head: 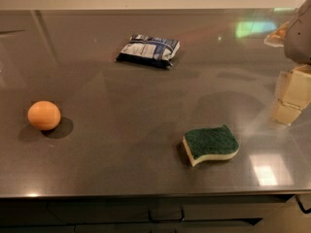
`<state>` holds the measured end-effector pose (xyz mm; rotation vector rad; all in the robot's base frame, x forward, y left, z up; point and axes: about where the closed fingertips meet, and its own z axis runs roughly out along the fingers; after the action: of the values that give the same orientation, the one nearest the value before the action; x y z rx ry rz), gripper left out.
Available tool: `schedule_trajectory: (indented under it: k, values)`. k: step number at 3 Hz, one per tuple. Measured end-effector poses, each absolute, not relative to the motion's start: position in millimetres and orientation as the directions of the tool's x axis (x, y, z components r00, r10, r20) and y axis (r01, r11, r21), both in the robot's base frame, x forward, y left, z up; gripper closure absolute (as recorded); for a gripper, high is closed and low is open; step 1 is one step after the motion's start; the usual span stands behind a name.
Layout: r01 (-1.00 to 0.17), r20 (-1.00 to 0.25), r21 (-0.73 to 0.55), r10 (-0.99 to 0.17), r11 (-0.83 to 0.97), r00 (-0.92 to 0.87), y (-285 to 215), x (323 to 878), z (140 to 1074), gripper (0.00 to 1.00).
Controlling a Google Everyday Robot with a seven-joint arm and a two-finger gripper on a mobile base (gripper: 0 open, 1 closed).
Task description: Move blue chip bag near sponge
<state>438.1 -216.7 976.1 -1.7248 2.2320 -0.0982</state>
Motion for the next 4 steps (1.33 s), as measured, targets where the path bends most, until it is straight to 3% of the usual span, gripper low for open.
schedule_trajectory:
  k: [2,4]
  values:
    - [-0.931,-0.238,-0.219,-0.942,0.291,-0.238,-208.0,447.8,970.3,0.00]
    - [-0.901,-0.373,-0.183,-0.875,0.394,-0.307,-183.6,508.4,945.5,0.00]
